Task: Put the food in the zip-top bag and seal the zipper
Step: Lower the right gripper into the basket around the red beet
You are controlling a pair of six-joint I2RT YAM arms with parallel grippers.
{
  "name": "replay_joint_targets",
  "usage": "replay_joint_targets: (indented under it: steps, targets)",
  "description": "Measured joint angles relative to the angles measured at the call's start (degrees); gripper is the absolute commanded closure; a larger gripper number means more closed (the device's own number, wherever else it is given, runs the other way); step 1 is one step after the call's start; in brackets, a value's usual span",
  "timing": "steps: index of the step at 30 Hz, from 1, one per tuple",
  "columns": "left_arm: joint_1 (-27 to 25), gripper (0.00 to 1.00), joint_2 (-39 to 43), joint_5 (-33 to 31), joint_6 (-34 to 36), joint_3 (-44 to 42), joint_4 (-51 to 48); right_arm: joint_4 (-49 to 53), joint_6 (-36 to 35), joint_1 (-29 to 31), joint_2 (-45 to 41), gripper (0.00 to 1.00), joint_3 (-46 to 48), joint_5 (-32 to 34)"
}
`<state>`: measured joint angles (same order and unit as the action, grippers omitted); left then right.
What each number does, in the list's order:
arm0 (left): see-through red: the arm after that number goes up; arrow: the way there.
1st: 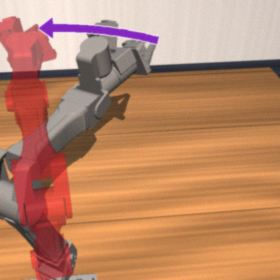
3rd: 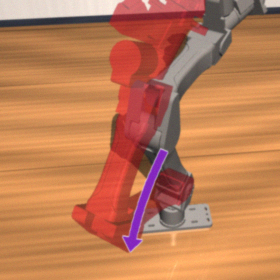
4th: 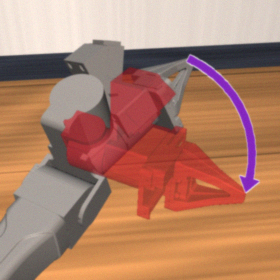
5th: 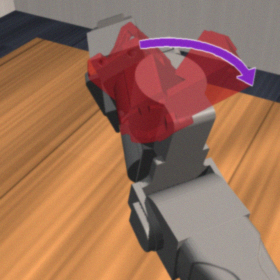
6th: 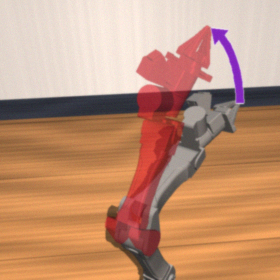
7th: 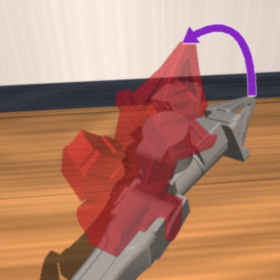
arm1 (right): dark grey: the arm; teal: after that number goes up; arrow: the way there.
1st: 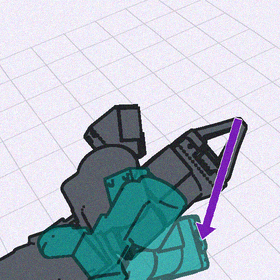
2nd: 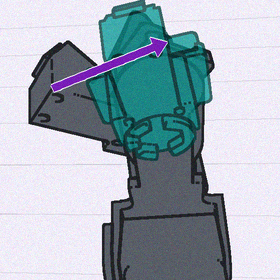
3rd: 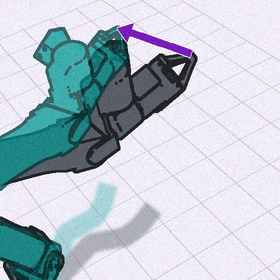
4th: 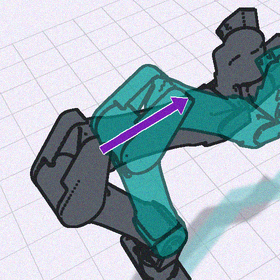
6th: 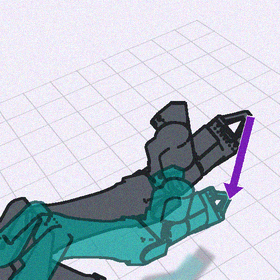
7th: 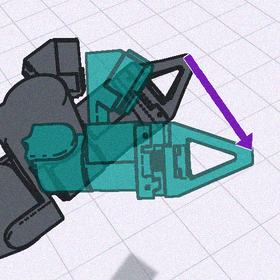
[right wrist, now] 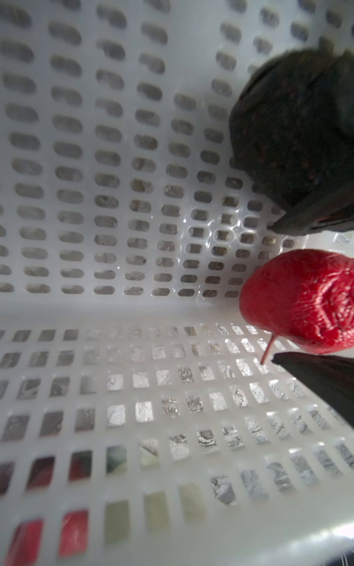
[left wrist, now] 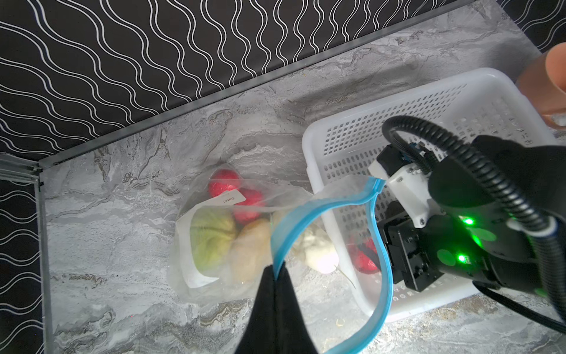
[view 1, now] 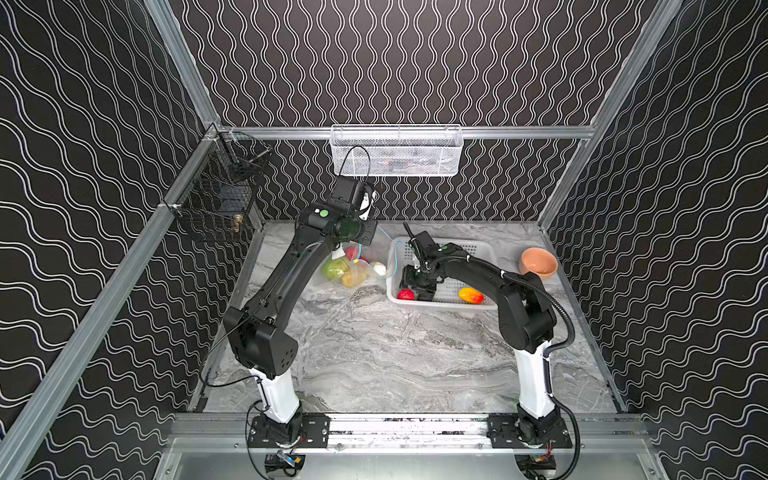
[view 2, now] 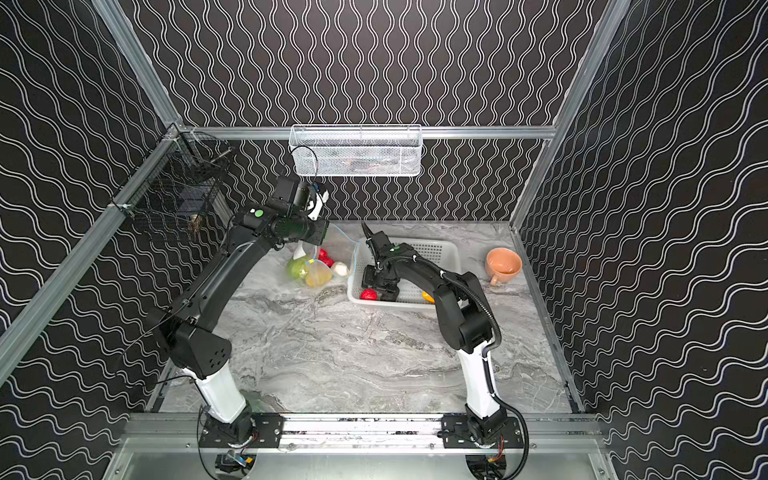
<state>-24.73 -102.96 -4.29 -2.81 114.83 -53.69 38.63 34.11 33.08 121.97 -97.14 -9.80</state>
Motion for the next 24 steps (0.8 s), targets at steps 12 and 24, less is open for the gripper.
replay_joint_targets:
  steps: [12, 24]
  targets:
    - [0.0, 1.00, 0.2, 0.0, 0.0, -0.5, 0.0, -0.7, 0.9, -0.2, 2.1, 0.59, -1.0, -2.3]
    - [0.0, 1.00, 0.8, -0.7, 0.0, -0.6, 0.0, -2.6, 1.1, -0.9, -0.8, 0.73, 2.1, -3.2]
